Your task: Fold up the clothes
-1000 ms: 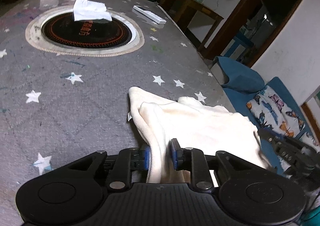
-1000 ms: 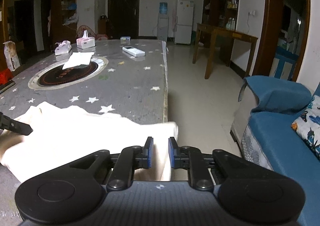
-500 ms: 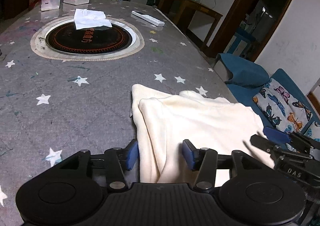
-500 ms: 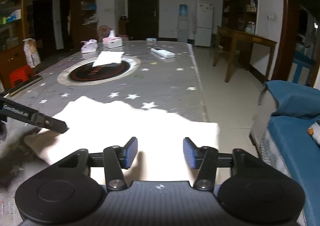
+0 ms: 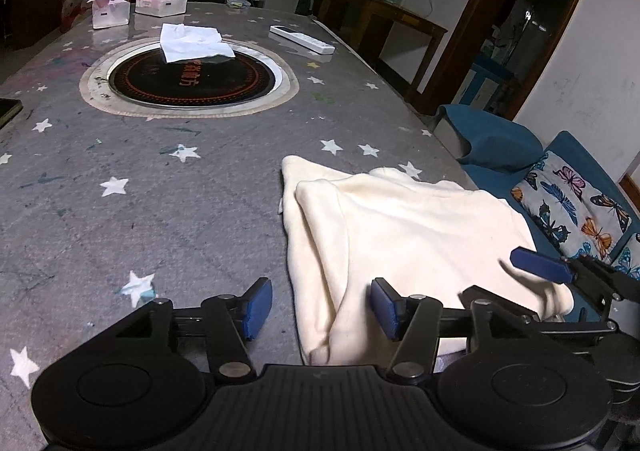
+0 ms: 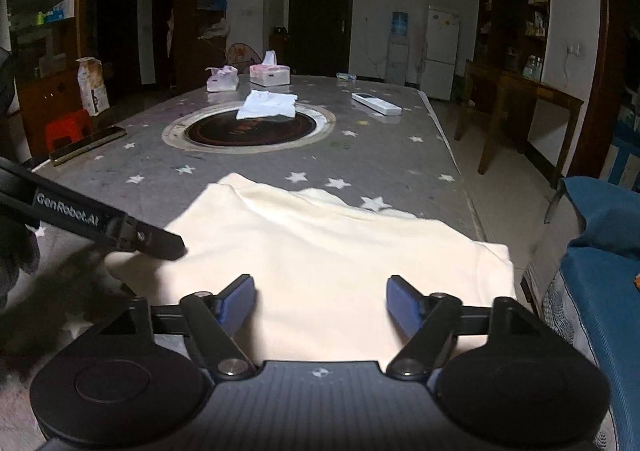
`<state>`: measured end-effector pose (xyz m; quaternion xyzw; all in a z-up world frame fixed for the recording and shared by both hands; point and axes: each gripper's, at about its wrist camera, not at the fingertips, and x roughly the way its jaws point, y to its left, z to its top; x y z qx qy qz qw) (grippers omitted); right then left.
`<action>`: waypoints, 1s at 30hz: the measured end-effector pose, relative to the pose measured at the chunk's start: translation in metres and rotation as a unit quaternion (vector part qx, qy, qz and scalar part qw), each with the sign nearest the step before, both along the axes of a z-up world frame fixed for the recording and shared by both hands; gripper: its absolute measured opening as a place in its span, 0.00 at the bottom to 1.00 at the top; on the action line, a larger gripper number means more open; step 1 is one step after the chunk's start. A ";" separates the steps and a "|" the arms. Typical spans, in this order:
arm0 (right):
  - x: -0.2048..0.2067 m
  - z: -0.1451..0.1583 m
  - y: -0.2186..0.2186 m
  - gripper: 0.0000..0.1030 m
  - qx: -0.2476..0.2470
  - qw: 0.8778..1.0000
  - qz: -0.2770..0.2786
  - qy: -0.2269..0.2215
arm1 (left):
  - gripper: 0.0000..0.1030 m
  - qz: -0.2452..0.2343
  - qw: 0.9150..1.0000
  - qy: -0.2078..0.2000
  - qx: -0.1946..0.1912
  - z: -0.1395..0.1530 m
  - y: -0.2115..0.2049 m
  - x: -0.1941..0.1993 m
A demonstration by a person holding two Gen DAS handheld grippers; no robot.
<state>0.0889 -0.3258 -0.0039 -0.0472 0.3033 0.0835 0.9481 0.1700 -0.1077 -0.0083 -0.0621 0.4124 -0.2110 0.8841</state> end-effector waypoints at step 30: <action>-0.017 0.001 0.045 1.00 -0.007 0.999 0.049 -0.022 | 0.74 0.001 1.000 -0.022 0.015 0.005 0.013 -0.020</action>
